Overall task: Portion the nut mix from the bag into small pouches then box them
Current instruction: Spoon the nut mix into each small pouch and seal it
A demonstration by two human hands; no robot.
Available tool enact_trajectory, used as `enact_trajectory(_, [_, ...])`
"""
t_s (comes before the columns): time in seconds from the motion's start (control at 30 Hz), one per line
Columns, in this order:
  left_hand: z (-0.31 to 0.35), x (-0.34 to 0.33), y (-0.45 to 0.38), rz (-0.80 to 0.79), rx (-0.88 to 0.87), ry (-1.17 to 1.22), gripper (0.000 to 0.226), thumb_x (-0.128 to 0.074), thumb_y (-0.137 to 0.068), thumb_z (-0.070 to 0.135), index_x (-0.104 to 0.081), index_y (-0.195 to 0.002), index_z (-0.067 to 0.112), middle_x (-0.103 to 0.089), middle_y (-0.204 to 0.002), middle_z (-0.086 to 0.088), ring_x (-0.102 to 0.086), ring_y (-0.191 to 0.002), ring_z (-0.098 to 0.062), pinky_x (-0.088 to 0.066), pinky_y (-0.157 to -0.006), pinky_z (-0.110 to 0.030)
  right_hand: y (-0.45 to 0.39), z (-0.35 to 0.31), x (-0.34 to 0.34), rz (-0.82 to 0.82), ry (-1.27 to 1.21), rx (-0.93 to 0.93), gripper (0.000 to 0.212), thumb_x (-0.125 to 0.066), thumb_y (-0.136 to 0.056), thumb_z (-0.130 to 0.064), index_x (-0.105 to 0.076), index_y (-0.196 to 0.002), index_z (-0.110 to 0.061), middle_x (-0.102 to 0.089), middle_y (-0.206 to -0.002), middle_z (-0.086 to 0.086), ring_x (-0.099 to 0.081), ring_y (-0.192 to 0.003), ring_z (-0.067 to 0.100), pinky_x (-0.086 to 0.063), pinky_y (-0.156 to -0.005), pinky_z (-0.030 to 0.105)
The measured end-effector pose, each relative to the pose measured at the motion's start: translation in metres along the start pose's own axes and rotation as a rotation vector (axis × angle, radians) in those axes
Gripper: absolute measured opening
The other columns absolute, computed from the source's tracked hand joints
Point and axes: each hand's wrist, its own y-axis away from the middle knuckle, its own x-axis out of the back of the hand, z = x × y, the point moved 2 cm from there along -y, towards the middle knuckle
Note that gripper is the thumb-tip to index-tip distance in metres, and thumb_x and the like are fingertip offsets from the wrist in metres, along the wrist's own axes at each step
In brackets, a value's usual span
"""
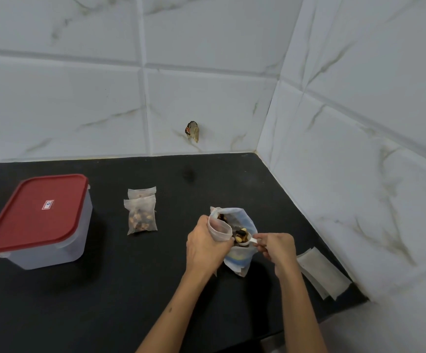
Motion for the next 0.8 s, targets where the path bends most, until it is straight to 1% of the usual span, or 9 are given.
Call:
enact_trajectory(0.13, [0.001, 0.000, -0.002, -0.008, 0.002, 0.003, 0.032, -0.074, -0.074, 0.024, -0.052, -0.097, 0.018, -0.058, -0.089, 0.007, -0.056, -0.082, -0.005, -0.049, -0.067, -0.022, 0.001, 0.000, 0.002, -0.030, -0.074, -0.019, 0.009, -0.067, -0.082, -0.004, -0.072, -0.089, -0.007, -0.068, -0.087, 0.012, -0.059, -0.070, 0.015, -0.051, -0.067, 0.026])
enact_trajectory(0.2, [0.001, 0.001, -0.002, -0.014, 0.001, -0.007, 0.032, -0.074, -0.074, 0.024, -0.052, -0.097, 0.019, -0.058, -0.089, 0.008, -0.055, -0.082, -0.005, -0.050, -0.068, -0.022, 0.006, 0.002, 0.006, -0.055, -0.130, 0.009, 0.013, -0.064, -0.083, -0.001, -0.073, -0.090, -0.007, -0.068, -0.087, 0.012, -0.058, -0.070, 0.015, -0.051, -0.067, 0.026])
enact_trajectory(0.3, [0.004, 0.002, -0.003, -0.011, -0.019, -0.029, 0.030, -0.072, -0.075, 0.024, -0.051, -0.096, 0.020, -0.058, -0.089, 0.009, -0.055, -0.081, -0.003, -0.050, -0.067, -0.021, 0.018, -0.003, 0.014, -0.072, -0.213, 0.091, 0.017, -0.060, -0.085, 0.003, -0.073, -0.091, -0.007, -0.068, -0.085, 0.012, -0.057, -0.069, 0.014, -0.050, -0.063, 0.024])
enact_trajectory(0.4, [0.011, 0.004, -0.005, -0.002, -0.053, -0.046, 0.027, -0.070, -0.078, 0.025, -0.050, -0.096, 0.022, -0.058, -0.088, 0.009, -0.056, -0.079, -0.003, -0.050, -0.066, -0.021, 0.037, -0.017, 0.025, -0.067, -0.294, 0.172, 0.017, -0.059, -0.086, 0.003, -0.072, -0.091, -0.006, -0.069, -0.085, 0.012, -0.058, -0.071, 0.016, -0.049, -0.064, 0.025])
enact_trajectory(0.47, [0.018, 0.005, -0.007, -0.026, -0.059, -0.053, 0.030, -0.070, -0.076, 0.024, -0.050, -0.099, 0.023, -0.058, -0.089, 0.009, -0.056, -0.080, -0.005, -0.048, -0.065, -0.020, 0.052, -0.027, 0.032, -0.076, -0.323, 0.235, 0.016, -0.059, -0.087, 0.002, -0.071, -0.090, -0.007, -0.069, -0.086, 0.012, -0.059, -0.074, 0.018, -0.050, -0.066, 0.027])
enact_trajectory(0.53, [0.024, 0.004, -0.009, -0.056, -0.062, -0.066, 0.034, -0.071, -0.075, 0.022, -0.050, -0.102, 0.022, -0.057, -0.092, 0.008, -0.057, -0.082, -0.006, -0.050, -0.068, -0.023, 0.066, -0.036, 0.036, -0.088, -0.332, 0.304, 0.018, -0.058, -0.088, 0.002, -0.071, -0.088, -0.009, -0.070, -0.085, 0.011, -0.060, -0.075, 0.019, -0.050, -0.067, 0.027])
enact_trajectory(0.63, [0.032, 0.001, -0.014, -0.088, -0.062, -0.088, 0.039, -0.073, -0.074, 0.025, -0.049, -0.104, 0.023, -0.056, -0.093, 0.009, -0.056, -0.083, -0.006, -0.052, -0.072, -0.024, 0.082, -0.041, 0.035, -0.076, -0.281, 0.392, 0.021, -0.058, -0.088, 0.002, -0.072, -0.086, -0.013, -0.070, -0.082, 0.007, -0.060, -0.075, 0.017, -0.049, -0.064, 0.024])
enact_trajectory(0.73, [0.036, -0.002, -0.017, -0.101, -0.059, -0.081, 0.035, -0.074, -0.072, 0.026, -0.048, -0.096, 0.026, -0.056, -0.089, 0.010, -0.056, -0.082, -0.006, -0.051, -0.069, -0.025, 0.092, -0.042, 0.030, -0.017, -0.159, 0.510, 0.025, -0.057, -0.087, 0.003, -0.072, -0.085, -0.017, -0.068, -0.080, 0.000, -0.060, -0.075, 0.011, -0.047, -0.063, 0.022])
enact_trajectory(0.8, [0.036, -0.004, -0.019, -0.103, -0.061, -0.088, 0.035, -0.074, -0.072, 0.027, -0.048, -0.095, 0.027, -0.056, -0.089, 0.009, -0.055, -0.083, -0.007, -0.050, -0.068, -0.025, 0.098, -0.041, 0.028, 0.033, -0.033, 0.601, 0.025, -0.056, -0.089, 0.000, -0.072, -0.089, -0.020, -0.066, -0.082, -0.007, -0.058, -0.075, 0.006, -0.046, -0.065, 0.016])
